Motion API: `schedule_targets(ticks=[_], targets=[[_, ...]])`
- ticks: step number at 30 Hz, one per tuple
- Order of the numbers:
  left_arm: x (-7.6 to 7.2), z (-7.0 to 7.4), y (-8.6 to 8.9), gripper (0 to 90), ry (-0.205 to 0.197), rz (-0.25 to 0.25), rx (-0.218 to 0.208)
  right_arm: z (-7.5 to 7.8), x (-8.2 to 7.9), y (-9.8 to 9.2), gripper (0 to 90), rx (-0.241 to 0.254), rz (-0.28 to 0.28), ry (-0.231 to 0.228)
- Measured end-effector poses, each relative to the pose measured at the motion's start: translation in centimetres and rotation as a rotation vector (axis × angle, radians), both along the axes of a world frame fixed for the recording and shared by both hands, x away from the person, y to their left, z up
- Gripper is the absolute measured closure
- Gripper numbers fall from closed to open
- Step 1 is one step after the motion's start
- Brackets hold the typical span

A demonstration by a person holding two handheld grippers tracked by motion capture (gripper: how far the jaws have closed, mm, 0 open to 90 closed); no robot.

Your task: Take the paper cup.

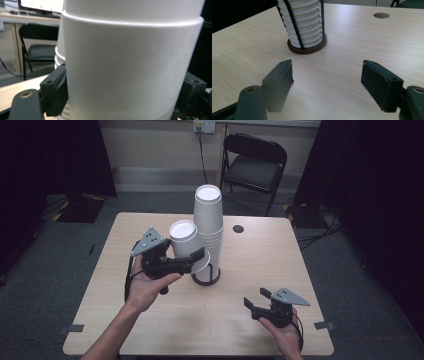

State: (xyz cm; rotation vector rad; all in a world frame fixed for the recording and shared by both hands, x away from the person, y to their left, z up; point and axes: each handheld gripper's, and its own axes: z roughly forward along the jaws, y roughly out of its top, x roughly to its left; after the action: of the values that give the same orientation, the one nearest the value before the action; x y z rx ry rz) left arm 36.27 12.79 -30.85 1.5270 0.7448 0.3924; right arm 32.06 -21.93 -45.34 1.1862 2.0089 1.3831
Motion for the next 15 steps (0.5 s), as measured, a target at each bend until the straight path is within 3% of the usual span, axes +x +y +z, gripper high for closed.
schedule_targets(ticks=[6, 9, 15], targets=[[-0.1, -1.5, -0.6, 16.2, 0.054, -0.015, 0.02, 0.2, -0.2, 0.6, 28.6, 0.014, 0.031, -0.031], [0.0, -2.5, -0.9, 16.1, 0.087, -0.009, 0.009, 0.3, -0.5, 1.0, 28.4, 0.009, 0.053, -0.055], [0.1, -4.0, -1.7, 16.1, 0.14, -0.03, 0.019, 0.7, -0.7, 1.8, 29.3, 0.024, 0.078, -0.063]])
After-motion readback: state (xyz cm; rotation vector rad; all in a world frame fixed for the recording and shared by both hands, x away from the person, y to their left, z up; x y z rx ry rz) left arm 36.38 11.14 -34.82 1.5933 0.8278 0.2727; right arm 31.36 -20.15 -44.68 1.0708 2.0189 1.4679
